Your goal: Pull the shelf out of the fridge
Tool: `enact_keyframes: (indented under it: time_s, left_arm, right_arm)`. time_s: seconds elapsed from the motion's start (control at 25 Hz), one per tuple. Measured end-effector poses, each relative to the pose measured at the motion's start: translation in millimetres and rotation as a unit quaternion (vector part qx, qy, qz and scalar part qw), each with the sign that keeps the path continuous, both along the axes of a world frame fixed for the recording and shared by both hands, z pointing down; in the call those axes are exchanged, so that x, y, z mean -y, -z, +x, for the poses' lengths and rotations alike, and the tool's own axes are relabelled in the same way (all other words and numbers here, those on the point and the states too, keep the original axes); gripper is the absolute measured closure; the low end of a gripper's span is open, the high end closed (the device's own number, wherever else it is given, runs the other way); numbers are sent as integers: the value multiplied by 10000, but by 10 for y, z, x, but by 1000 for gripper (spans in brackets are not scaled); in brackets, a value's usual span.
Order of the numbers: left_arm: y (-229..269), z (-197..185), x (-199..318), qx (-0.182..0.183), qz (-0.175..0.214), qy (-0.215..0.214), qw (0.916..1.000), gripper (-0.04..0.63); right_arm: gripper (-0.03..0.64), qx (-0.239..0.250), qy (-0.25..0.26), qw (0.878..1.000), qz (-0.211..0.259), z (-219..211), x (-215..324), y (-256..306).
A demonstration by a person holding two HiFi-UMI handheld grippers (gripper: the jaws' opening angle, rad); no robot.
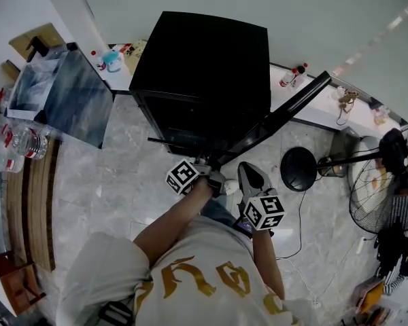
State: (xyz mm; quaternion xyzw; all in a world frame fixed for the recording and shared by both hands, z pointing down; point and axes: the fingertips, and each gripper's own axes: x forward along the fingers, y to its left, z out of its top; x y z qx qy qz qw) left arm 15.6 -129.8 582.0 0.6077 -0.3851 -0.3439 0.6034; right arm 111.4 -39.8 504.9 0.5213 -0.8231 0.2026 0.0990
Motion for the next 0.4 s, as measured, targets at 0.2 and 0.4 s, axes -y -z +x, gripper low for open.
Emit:
enact_keyframes:
  time_s: [0.2,0.4]
  left_arm:
    - [0,3,10,-10,7,-38,10000,580]
    - [8,5,11,-22,-1,-32,10000,580]
  right_arm:
    - [594,-21,-39,10000,-9,31,23,-7]
    - [594,-50,-24,10000,0,42,42,6]
